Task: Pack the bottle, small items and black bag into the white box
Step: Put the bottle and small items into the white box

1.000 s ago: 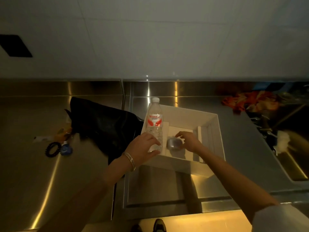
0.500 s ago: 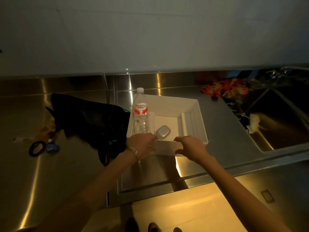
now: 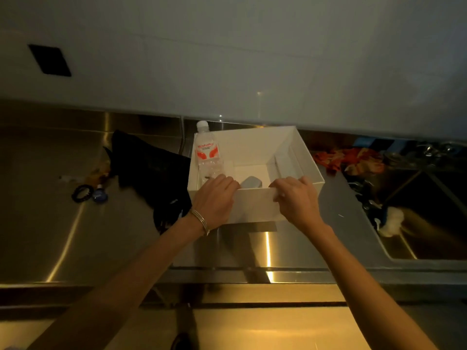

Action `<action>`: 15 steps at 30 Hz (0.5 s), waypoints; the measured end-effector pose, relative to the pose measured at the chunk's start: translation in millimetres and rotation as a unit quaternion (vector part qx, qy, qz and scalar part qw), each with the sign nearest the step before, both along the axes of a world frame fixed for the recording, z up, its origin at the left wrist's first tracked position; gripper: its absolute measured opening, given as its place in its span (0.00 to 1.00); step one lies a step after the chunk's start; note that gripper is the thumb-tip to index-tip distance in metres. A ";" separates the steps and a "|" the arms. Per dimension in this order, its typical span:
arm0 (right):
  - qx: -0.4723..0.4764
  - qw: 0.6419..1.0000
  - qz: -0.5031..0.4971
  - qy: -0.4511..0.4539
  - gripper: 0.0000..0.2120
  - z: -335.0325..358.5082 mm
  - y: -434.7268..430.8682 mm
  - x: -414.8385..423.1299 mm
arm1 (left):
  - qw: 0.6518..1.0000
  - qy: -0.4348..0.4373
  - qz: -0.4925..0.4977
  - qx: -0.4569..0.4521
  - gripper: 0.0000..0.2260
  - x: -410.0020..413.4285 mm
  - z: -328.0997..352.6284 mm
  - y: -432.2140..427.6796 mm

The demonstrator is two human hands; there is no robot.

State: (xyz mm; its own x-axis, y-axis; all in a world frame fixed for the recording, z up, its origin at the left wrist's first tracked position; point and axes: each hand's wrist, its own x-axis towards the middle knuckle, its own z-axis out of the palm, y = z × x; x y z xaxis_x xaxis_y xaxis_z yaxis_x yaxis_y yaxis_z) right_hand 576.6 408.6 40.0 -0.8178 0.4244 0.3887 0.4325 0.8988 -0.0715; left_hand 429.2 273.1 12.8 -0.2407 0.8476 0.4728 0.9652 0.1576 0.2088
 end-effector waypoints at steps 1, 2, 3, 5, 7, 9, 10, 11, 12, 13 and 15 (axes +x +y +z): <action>0.000 1.000 0.012 0.029 0.12 6.1 -3.6 -0.1 | 1.000 0.011 0.007 0.018 0.10 0.8 7.9 -5.2; -0.004 0.998 0.024 0.056 0.12 12.8 -8.2 -1.5 | 0.999 0.022 0.017 0.035 0.10 0.7 16.6 -11.0; -0.008 0.996 0.037 0.079 0.12 20.2 -12.9 -4.5 | 0.998 0.031 0.029 0.048 0.10 -0.6 25.0 -17.4; -0.015 0.992 0.063 0.108 0.12 33.9 -24.3 -13.1 | 0.996 0.044 0.057 0.061 0.10 -5.8 39.2 -33.1; -0.012 0.988 0.091 0.121 0.12 42.9 -37.7 -25.5 | 0.993 0.055 0.085 0.061 0.10 -13.1 47.7 -52.7; -0.015 0.986 0.115 0.121 0.13 44.0 -54.1 -40.4 | 0.990 0.059 0.118 0.054 0.08 -21.5 49.8 -76.2; -0.020 0.985 0.126 0.120 0.13 42.5 -63.7 -49.0 | 0.988 0.059 0.137 0.048 0.08 -26.4 48.5 -89.3; -0.025 0.983 0.135 0.118 0.13 40.8 -73.8 -57.6 | 0.985 0.056 0.156 0.042 0.09 -31.7 46.3 -102.7; -0.027 0.982 0.144 0.117 0.13 37.9 -83.8 -67.2 | 0.983 0.048 0.175 0.037 0.09 -37.2 43.6 -116.2; -0.029 0.981 0.154 0.115 0.13 34.8 -94.1 -77.5 | 0.979 0.037 0.195 0.035 0.08 -42.5 41.0 -130.4; -0.042 0.978 0.171 0.109 0.14 28.8 -119.0 -98.8 | 0.972 0.024 0.232 0.035 0.09 -54.6 36.0 -160.1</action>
State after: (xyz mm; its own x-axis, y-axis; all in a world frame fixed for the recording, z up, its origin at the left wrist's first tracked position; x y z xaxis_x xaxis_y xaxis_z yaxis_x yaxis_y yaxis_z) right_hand 477.9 289.6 68.8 -0.8192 0.1790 0.5448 0.0743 0.9752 -0.2085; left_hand 374.6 113.0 48.9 -0.5653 0.6183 0.5461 0.8028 0.5646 0.1917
